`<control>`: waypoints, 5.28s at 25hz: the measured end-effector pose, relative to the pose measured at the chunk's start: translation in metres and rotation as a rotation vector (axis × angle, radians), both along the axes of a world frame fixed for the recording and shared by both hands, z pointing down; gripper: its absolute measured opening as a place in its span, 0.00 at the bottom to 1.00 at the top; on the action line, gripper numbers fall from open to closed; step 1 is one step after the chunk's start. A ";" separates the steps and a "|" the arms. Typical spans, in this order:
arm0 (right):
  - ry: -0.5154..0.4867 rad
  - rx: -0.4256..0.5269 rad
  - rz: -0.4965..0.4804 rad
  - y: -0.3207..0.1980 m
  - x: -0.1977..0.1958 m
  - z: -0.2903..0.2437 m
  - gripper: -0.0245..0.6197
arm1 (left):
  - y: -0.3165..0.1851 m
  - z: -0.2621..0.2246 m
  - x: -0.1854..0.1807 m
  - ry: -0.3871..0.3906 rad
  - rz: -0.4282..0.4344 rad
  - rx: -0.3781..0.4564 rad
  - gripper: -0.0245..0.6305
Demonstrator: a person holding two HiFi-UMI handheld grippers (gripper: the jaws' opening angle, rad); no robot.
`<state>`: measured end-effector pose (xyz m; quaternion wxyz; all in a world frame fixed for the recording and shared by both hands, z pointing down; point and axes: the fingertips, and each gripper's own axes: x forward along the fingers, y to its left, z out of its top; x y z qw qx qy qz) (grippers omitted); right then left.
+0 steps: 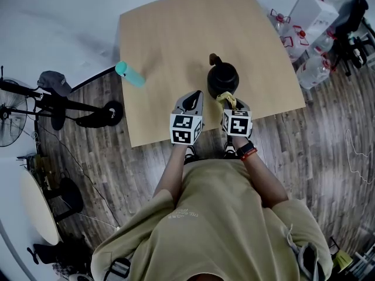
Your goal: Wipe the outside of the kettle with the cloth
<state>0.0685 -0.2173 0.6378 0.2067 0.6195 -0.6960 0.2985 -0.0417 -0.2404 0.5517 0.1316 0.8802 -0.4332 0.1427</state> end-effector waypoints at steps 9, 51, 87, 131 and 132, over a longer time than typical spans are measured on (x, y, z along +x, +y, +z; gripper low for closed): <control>0.035 0.006 0.017 -0.003 0.043 0.000 0.22 | 0.011 0.002 0.024 -0.002 -0.023 -0.004 0.07; 0.162 0.056 -0.080 -0.069 0.117 0.003 0.22 | 0.036 0.009 0.008 -0.032 -0.207 -0.013 0.07; -0.203 -0.014 -0.009 -0.053 -0.109 0.038 0.23 | -0.007 -0.011 -0.077 -0.026 -0.049 0.063 0.07; -0.624 -0.126 0.180 -0.026 -0.044 0.047 0.23 | -0.008 0.003 -0.017 -0.059 -0.028 0.041 0.08; -0.639 -0.132 0.184 -0.024 -0.042 0.047 0.23 | -0.008 0.004 -0.015 -0.067 -0.031 0.039 0.08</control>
